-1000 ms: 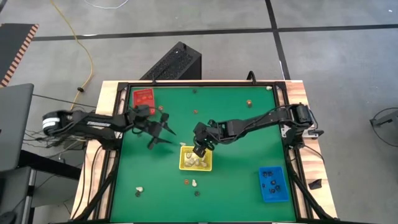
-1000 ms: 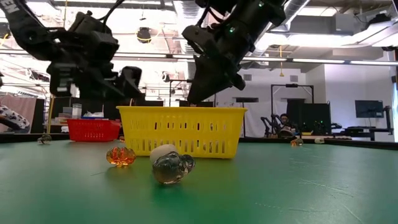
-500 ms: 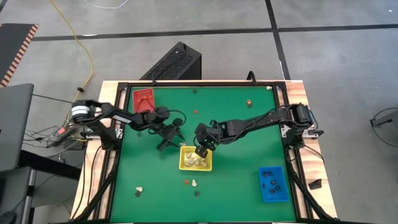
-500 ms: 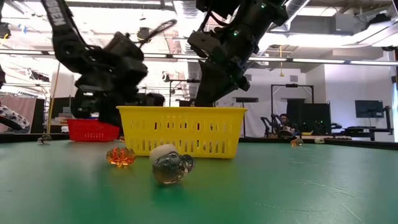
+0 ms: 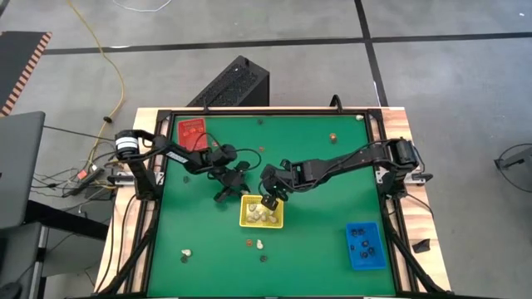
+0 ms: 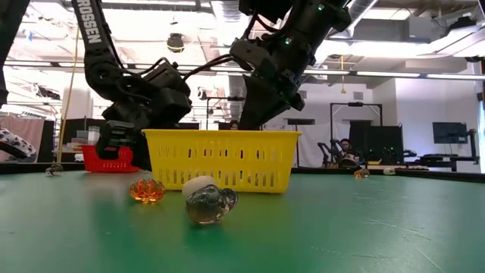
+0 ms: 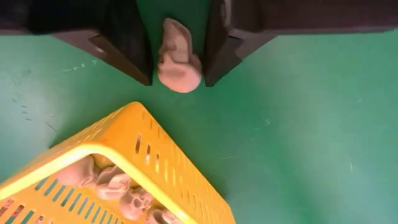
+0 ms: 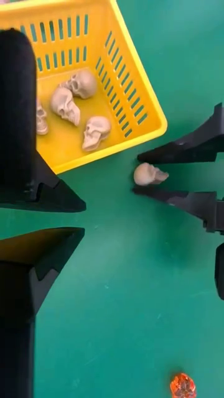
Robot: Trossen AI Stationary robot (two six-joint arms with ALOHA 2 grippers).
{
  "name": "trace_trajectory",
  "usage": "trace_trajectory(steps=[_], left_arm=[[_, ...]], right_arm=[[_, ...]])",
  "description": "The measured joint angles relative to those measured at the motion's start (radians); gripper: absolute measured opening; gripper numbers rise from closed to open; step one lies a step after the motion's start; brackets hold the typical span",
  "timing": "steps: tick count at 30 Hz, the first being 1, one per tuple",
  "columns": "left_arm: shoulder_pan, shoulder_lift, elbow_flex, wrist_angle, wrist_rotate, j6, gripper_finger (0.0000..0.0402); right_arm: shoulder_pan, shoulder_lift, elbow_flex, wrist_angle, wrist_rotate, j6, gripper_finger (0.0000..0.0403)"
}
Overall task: Sort Halloween decoration
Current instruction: Put the white skull toy into the yellow bin
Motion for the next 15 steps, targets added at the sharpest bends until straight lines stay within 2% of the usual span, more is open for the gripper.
trace_trajectory(steps=[5,8,11,15], left_arm=[[0.003,-0.004,0.0,-0.017,-0.008,-0.001,0.0063],[0.003,-0.045,0.0,-0.076,-0.019,-0.001,0.006],[0.001,-0.143,-0.003,-0.192,-0.037,-0.003,0.006],[-0.031,-0.326,-0.002,-0.323,-0.131,-0.007,0.0057]], right_arm=[[0.0,0.0,0.0,0.0,0.0,0.002,0.0082],[0.001,0.0,0.0,-0.003,0.0,0.002,0.0082],[0.006,0.0,0.0,-0.009,0.0,-0.001,0.0082],[0.015,0.0,0.0,-0.003,0.001,-0.027,0.0082]])
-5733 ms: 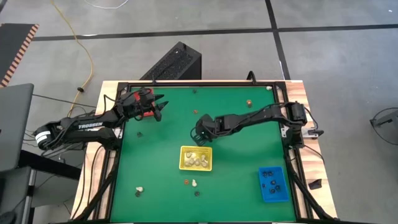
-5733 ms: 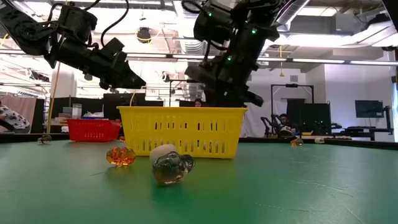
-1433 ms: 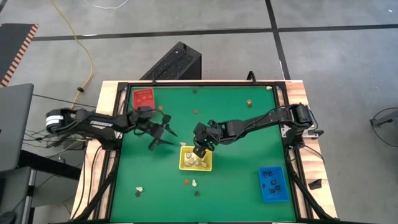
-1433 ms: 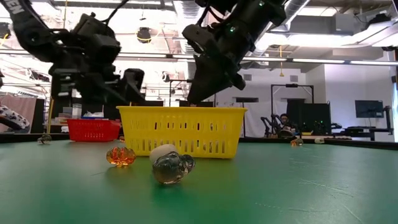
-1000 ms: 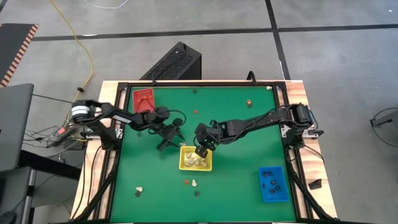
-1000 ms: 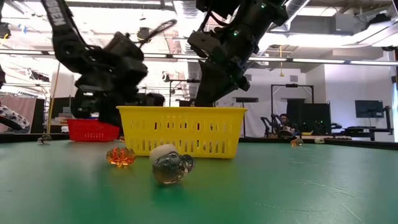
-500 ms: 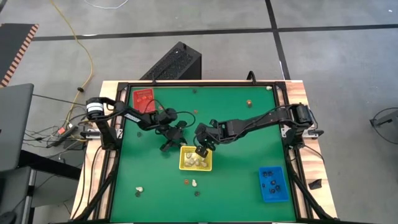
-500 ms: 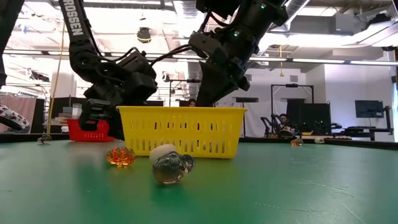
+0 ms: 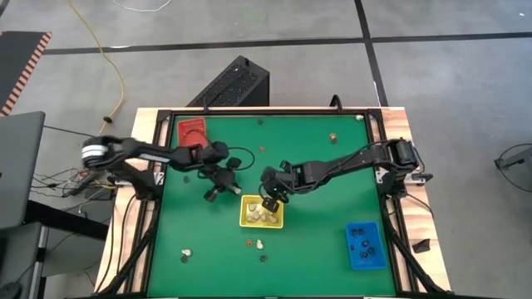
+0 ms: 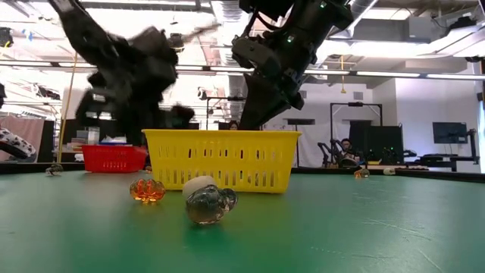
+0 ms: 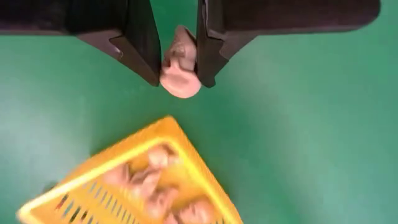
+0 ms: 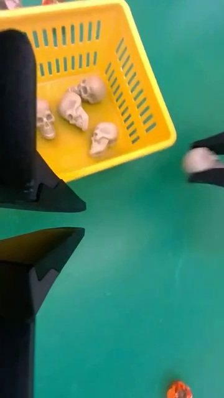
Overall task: Sort Halloween decoration
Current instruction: Put the white skull toy into the yellow bin
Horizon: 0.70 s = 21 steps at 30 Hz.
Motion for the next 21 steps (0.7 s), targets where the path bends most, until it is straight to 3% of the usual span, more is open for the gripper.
trace_trajectory(steps=[3,8,14,21], left_arm=[[-0.051,-0.11,0.0,-0.034,-0.021,-0.005,0.0057],[-0.199,-0.185,0.0,0.077,0.009,-0.003,0.0057],[-0.34,-0.104,0.0,0.279,-0.014,0.044,0.0061],[-0.343,0.025,0.0,0.454,-0.072,0.016,0.0074]], right_arm=[[0.0,0.0,0.0,0.003,0.0,-0.005,0.0082],[-0.001,0.0,0.0,0.003,0.003,-0.007,0.0082],[0.004,0.0,0.0,0.004,0.003,-0.005,0.0082],[0.019,0.0,0.0,0.0,0.002,-0.005,0.0082]])
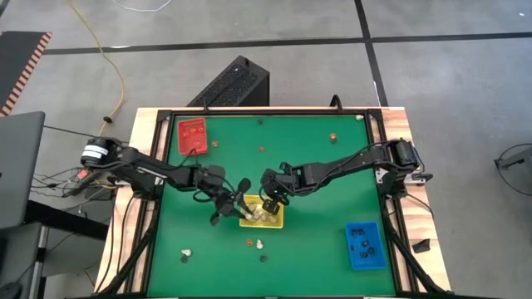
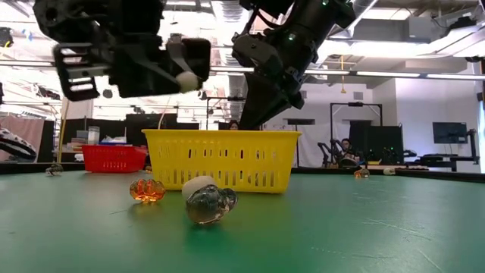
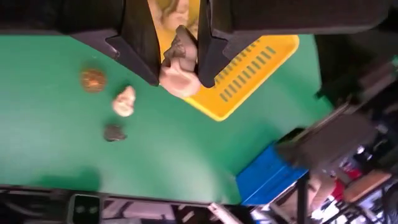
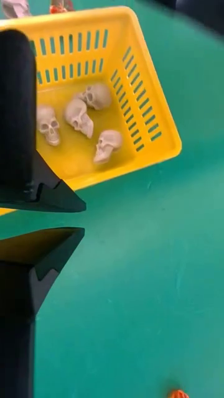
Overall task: Sort Halloween decoration
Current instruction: Put the white skull toy into the yellow bin, then put the black skull toy into the blue bin
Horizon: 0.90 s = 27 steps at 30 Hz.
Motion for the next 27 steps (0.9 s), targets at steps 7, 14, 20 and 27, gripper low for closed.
trace_trajectory(steps=[7,14,20,27], left_arm=[[0.004,0.058,0.03,0.054,-0.113,-0.126,0.0091],[0.005,0.058,0.038,0.026,-0.206,-0.191,0.0156],[0.002,0.022,0.039,-0.083,-0.212,-0.126,0.0203],[-0.031,-0.275,0.088,-0.557,-0.467,-0.258,0.0207]], right_arm=[[0.007,0.0,0.0,-0.019,-0.003,-0.001,0.0082],[0.007,0.0,0.0,-0.031,-0.006,0.0,0.0082],[0.007,0.0,0.0,-0.043,-0.006,0.0,0.0082],[0.027,0.0,0.0,-0.118,-0.006,-0.052,0.0082]])
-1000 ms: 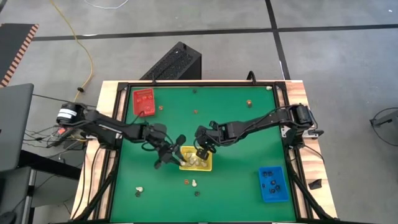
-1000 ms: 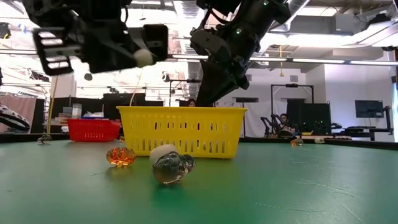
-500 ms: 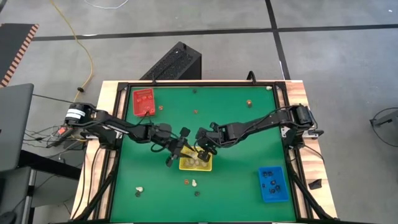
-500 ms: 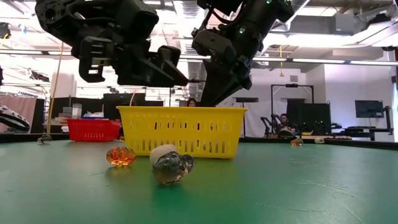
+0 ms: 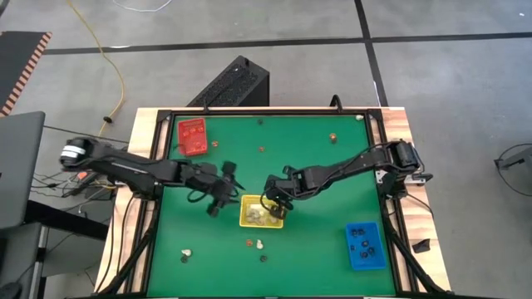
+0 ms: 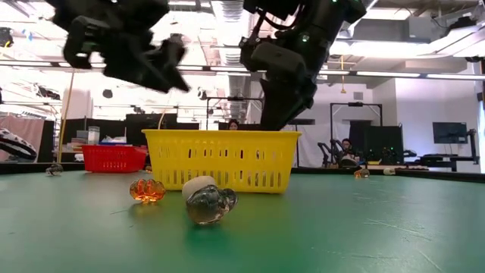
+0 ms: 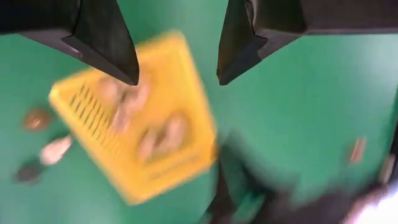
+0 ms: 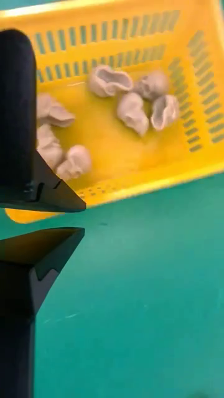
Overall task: Sort Halloween decoration
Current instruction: Put the black skull toy into the blue bin
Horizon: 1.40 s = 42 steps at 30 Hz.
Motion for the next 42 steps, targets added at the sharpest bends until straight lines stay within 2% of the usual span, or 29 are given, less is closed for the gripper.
trace_trajectory(steps=[5,9,12,16,20,24,27,34,42], left_arm=[[0.001,-0.191,-0.08,-0.273,-0.248,-0.389,0.0204],[0.001,-0.304,-0.169,-0.44,-0.469,-0.816,0.0203],[0.002,-0.358,-0.218,-0.553,-0.534,-1.155,0.0203],[0.002,-0.37,-0.24,-0.716,-0.519,-1.392,0.0203],[0.003,-0.356,-0.241,-0.831,-0.507,-1.488,0.0203],[0.003,-0.35,-0.242,-0.882,-0.489,-1.516,0.0203],[0.003,-0.344,-0.26,-0.876,-0.474,-1.522,0.0203],[0.003,-0.313,-0.328,-0.734,-0.47,-1.531,0.0203],[0.003,-0.314,-0.361,-0.705,-0.446,-1.566,0.0201]], right_arm=[[-0.008,-0.025,0.0,0.001,0.011,-0.102,0.0082],[-0.018,-0.035,0.0,0.009,0.072,-0.171,0.0082],[-0.027,-0.035,0.0,0.015,0.079,-0.192,0.0082],[-0.03,-0.034,-0.019,0.014,0.079,-0.208,0.0082],[-0.03,-0.033,-0.021,0.017,0.079,-0.212,0.0082],[-0.036,-0.033,-0.02,0.025,0.079,-0.23,0.0082],[-0.041,-0.033,-0.02,0.04,0.079,-0.231,0.0082],[-0.043,-0.033,-0.02,0.047,0.079,-0.228,0.0082],[-0.043,-0.033,-0.02,0.046,0.078,-0.228,0.0082]])
